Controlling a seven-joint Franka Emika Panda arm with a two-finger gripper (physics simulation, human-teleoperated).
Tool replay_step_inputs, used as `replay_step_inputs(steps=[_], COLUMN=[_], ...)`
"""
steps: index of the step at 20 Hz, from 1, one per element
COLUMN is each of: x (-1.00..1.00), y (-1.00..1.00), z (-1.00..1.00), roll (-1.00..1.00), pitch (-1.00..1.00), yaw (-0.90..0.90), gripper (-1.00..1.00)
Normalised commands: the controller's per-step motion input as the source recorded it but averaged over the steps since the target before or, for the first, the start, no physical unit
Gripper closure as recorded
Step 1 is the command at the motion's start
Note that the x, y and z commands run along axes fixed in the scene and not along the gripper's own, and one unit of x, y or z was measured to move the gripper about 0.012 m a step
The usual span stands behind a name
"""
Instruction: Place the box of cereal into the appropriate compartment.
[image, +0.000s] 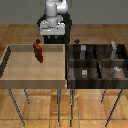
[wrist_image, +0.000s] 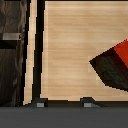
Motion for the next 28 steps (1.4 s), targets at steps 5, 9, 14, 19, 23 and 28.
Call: replay_step_inputs(steps=[5,9,14,19,23,28], x=[0.0,0.0,0.0,0.0,0.0,0.0], y=[0.0,-0.75,-1.0,-0.6,0.0,0.0], z=[0.0,0.0,0.0,0.0,0.0,0.0], roll=[0.0,0.0,0.0,0.0,0.0,0.0], pitch=[0.0,0.0,0.0,0.0,0.0,0.0], yaw=[0.0,0.0,0.0,0.0,0.89,0.98], gripper=[-1.0,-1.0,-1.0,-1.0,-1.0,-1.0])
